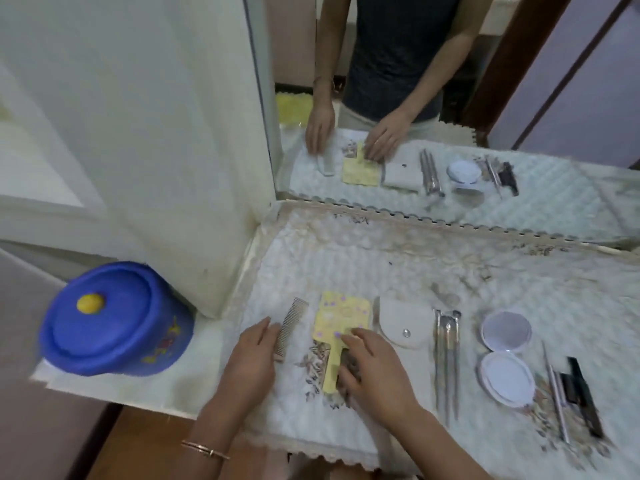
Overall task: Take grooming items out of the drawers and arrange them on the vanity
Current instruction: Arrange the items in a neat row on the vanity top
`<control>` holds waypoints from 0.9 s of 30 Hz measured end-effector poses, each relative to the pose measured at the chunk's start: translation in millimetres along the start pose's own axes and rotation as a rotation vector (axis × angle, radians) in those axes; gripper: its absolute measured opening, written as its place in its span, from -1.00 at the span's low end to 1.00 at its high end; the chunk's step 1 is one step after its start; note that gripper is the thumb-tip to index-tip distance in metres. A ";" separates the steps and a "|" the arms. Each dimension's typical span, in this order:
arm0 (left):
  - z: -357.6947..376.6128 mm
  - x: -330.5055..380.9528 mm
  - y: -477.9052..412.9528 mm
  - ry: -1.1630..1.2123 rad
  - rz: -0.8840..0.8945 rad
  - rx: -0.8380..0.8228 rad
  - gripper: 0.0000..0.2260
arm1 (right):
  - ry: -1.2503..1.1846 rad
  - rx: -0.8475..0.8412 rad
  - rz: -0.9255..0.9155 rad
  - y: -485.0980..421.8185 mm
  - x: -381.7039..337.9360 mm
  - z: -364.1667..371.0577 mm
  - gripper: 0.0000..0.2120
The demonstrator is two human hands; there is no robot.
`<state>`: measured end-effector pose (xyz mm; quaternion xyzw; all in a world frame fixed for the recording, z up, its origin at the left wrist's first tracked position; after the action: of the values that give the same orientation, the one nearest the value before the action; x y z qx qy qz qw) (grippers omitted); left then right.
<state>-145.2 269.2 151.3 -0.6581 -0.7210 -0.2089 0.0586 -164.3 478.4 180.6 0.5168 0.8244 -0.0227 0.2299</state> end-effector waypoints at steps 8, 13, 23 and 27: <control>20.0 6.0 5.0 -0.159 0.210 0.012 -0.40 | 0.188 -0.193 0.150 -24.4 -7.0 21.1 -0.14; 25.2 15.0 10.2 -0.137 0.229 0.087 -0.69 | 0.209 -0.270 0.231 -10.4 -1.0 28.7 -0.33; 28.4 15.2 5.0 -0.177 0.230 -0.234 -0.48 | 0.146 -0.268 0.217 0.1 11.2 26.1 -0.31; 38.4 18.8 12.0 -0.117 0.205 -0.188 -0.46 | 0.113 -0.260 0.200 1.8 13.7 25.6 -0.30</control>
<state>-128.6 301.7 126.0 -0.7420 -0.6293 -0.2298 -0.0243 -158.6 483.8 152.6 0.5624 0.7766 0.1360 0.2492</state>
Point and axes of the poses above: each hand's wrist, its own y-axis away from the middle knuckle, its own z-axis out of the palm, x = y × z, the point moved 2 cm from there along -y, towards the middle knuckle, and after that the axes turned 6 degrees about -x, right-handed, at the moved point
